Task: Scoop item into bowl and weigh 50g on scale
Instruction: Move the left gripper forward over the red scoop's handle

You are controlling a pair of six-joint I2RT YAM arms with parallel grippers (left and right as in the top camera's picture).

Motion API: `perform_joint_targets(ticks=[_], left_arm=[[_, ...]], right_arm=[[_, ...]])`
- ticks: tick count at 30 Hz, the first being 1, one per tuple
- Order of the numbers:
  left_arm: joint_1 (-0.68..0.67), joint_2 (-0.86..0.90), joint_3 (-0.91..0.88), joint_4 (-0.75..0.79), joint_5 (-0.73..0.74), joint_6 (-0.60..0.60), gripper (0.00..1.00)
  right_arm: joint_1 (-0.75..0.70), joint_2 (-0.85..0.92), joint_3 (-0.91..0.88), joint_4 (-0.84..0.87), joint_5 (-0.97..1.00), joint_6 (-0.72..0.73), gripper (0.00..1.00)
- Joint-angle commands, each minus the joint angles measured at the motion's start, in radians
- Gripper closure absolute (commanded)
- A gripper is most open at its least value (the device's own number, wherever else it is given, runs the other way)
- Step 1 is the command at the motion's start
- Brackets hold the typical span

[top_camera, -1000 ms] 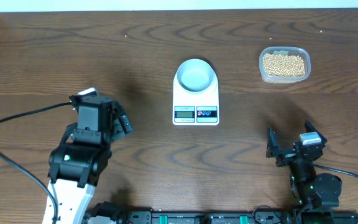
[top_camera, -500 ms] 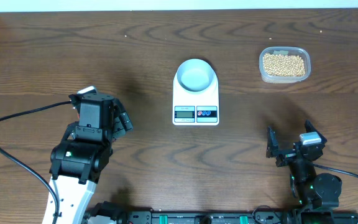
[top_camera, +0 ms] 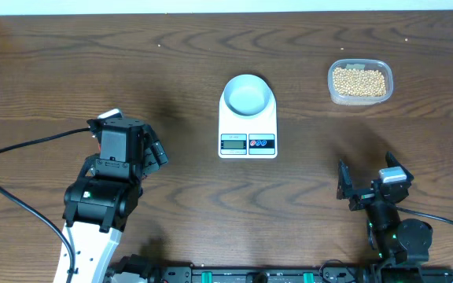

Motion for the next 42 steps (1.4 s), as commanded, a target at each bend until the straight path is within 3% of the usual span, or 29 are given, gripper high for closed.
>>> perform_joint_targets(ticks=[1,11,17,28,42], left_arm=[[0.003,-0.002,0.016,0.001,-0.021,-0.014,0.05],[0.005,-0.002,0.016,-0.002,-0.023,-0.052,0.05],[0.005,-0.001,0.016,-0.041,-0.103,-0.124,0.05],[0.007,0.008,0.015,-0.049,-0.151,-0.152,0.05],[0.111,0.140,0.015,-0.040,-0.147,-0.209,0.05]], right_arm=[[0.007,0.001,0.000,-0.005,0.008,0.013,0.01],[0.007,0.001,0.000,-0.005,0.008,0.013,0.01],[0.007,0.001,0.000,-0.005,0.008,0.013,0.01],[0.007,0.001,0.000,-0.005,0.008,0.013,0.01],[0.007,0.001,0.000,-0.005,0.008,0.013,0.01]])
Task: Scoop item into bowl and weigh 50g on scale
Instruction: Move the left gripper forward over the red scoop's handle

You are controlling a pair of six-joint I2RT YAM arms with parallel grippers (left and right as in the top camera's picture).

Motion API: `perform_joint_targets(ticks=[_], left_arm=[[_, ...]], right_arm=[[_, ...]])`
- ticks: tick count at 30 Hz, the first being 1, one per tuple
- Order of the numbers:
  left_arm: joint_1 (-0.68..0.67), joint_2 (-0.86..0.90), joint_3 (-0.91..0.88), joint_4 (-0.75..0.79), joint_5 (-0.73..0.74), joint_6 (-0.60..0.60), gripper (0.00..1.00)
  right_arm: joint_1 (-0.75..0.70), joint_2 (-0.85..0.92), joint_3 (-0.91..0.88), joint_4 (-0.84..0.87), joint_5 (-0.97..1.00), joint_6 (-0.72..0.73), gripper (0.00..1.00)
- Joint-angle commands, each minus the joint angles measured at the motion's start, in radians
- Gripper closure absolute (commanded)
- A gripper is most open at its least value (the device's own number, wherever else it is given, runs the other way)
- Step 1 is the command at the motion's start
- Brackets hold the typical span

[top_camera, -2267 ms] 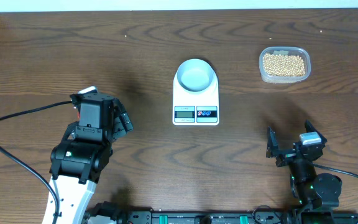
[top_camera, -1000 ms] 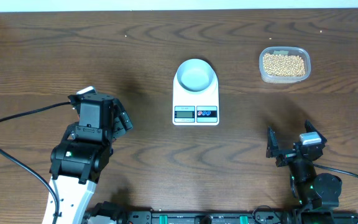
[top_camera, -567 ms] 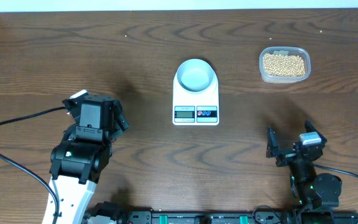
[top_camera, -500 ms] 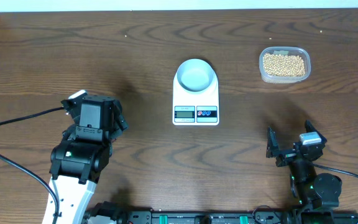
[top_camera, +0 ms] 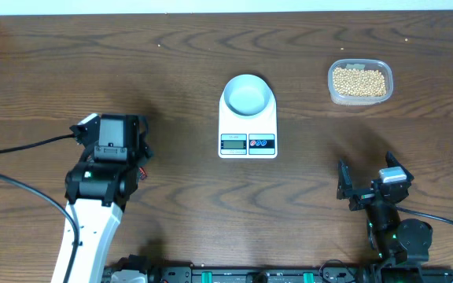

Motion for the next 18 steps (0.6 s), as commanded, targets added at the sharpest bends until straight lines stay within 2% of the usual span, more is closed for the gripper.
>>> perform_joint_targets(ticks=[1,5,18], left_arm=[[0.025,0.036,0.015,0.000,-0.014,-0.038,0.05],[0.038,0.098,0.015,0.014,0.046,-0.037,0.05],[0.038,0.316,0.013,0.103,0.059,-0.056,0.05]], right_arm=[[0.007,0.001,0.000,-0.005,0.008,0.013,0.01],[0.007,0.001,0.000,-0.005,0.008,0.013,0.01],[0.007,0.001,0.000,-0.005,0.008,0.013,0.01]])
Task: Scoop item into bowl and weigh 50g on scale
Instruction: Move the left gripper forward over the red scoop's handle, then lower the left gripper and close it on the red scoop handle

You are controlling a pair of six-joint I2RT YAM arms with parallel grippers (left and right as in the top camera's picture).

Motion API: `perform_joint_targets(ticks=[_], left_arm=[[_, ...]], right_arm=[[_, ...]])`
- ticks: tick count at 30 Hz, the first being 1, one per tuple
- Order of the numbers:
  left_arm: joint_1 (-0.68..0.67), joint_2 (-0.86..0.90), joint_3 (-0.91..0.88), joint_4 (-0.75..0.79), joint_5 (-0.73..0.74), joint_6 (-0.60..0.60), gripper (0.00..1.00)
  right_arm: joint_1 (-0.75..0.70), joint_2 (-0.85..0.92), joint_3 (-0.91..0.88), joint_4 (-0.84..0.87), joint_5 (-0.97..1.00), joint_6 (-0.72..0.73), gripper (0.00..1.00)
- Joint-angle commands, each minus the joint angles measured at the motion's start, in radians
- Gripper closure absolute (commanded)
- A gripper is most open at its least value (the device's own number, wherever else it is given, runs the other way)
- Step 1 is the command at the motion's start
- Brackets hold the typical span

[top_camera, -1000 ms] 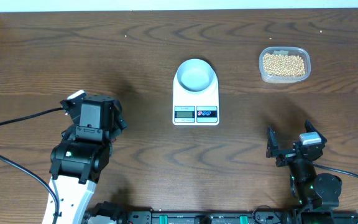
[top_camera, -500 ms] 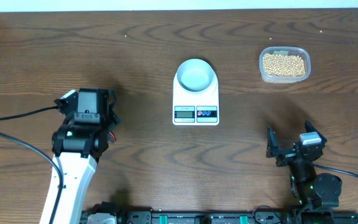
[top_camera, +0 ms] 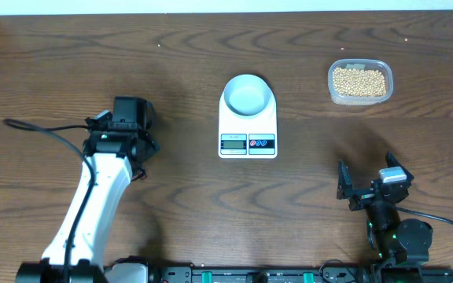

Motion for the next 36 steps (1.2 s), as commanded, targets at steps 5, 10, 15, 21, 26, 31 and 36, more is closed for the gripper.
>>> perform_joint_targets(ticks=[5,10,15,21,26,31,36], left_arm=[[0.025,0.080,-0.009,0.071,0.048,-0.002,0.05],[0.087,0.118,-0.040,0.131,0.091,0.039,0.06],[0.116,0.124,-0.047,0.176,0.109,0.111,0.13],[0.116,0.134,-0.077,0.218,0.167,0.153,0.15],[0.116,0.142,-0.130,0.285,0.183,0.154,0.18],[0.116,0.143,-0.136,0.296,0.155,0.151,0.18],[0.117,0.173,-0.137,0.314,0.146,0.155,0.23]], right_arm=[[0.007,0.001,0.000,-0.005,0.008,0.013,0.01],[0.007,0.001,0.000,-0.005,0.008,0.013,0.01],[0.007,0.001,0.000,-0.005,0.008,0.013,0.01],[0.007,0.001,0.000,-0.005,0.008,0.013,0.01],[0.007,0.001,0.000,-0.005,0.008,0.013,0.01],[0.007,0.001,0.000,-0.005,0.008,0.013,0.01],[0.007,0.001,0.000,-0.005,0.008,0.013,0.01]])
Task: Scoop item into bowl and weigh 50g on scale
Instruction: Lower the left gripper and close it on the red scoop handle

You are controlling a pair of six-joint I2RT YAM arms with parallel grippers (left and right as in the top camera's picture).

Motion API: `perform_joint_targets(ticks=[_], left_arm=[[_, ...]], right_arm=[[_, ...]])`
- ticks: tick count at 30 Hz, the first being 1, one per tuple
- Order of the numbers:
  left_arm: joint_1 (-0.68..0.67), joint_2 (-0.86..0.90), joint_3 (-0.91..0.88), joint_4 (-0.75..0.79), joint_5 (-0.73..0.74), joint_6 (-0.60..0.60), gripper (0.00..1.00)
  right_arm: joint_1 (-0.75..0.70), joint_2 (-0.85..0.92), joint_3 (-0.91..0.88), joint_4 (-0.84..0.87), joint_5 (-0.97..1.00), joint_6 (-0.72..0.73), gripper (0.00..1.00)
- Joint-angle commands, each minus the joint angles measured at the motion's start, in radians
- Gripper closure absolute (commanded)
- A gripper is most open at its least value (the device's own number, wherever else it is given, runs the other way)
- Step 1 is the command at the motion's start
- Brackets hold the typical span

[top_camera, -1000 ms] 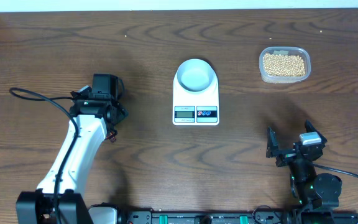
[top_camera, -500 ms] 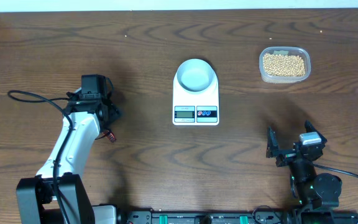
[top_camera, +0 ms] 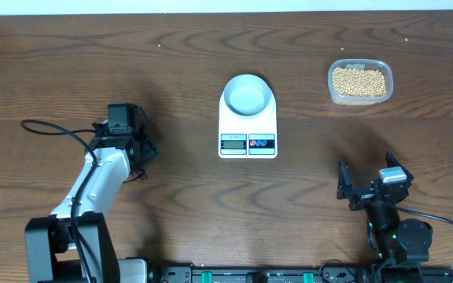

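Observation:
A pale blue bowl (top_camera: 248,94) stands on the white scale (top_camera: 248,143) at the table's middle; nothing shows inside the bowl. At the far right, a clear tub (top_camera: 359,82) holds tan beans. No scoop can be made out. My left gripper (top_camera: 138,149) hangs left of the scale, well apart from it, seen from above under its wrist, so its fingers are mostly hidden. My right gripper (top_camera: 366,176) rests near the front right edge, open and holding nothing.
A black cable (top_camera: 53,127) loops out to the left of the left arm. The arms' mounting rail (top_camera: 250,275) runs along the front edge. A pale wall strip borders the far edge of the dark wooden table (top_camera: 69,63).
The left wrist has shifted a little to the left and toward the front, and more of its arm base shows at the bottom left. The right arm, bowl, scale and tub are unchanged.
The left wrist first sat front-left of the scale with its fingers pointing right. Then it was further left, then farther back and closer to the scale, and now slightly left again. The right arm stayed parked open throughout.

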Motion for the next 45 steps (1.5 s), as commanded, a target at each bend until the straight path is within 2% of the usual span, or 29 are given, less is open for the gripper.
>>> perform_joint_targets(ticks=[1,5,13,24,30,39,45], left_arm=[[0.005,0.039,-0.002,0.013,-0.016,0.022,0.24],[0.005,0.082,-0.002,0.026,-0.017,0.022,0.28],[0.015,0.128,-0.002,0.060,-0.018,0.022,0.30],[0.058,0.132,-0.003,0.064,-0.016,0.023,0.41],[0.059,0.132,-0.004,0.072,-0.016,0.034,0.50],[0.059,0.132,-0.004,0.075,-0.016,0.033,0.69],[0.059,0.132,-0.004,0.075,-0.016,0.033,0.75]], right_arm=[[0.007,0.001,0.000,-0.005,0.008,0.013,0.01],[0.007,0.001,0.000,-0.005,0.008,0.013,0.01],[0.007,0.001,0.000,-0.005,0.008,0.013,0.01],[0.007,0.001,0.000,-0.005,0.008,0.013,0.01],[0.007,0.001,0.000,-0.005,0.008,0.013,0.01],[0.007,0.001,0.000,-0.005,0.008,0.013,0.01],[0.007,0.001,0.000,-0.005,0.008,0.013,0.01]])
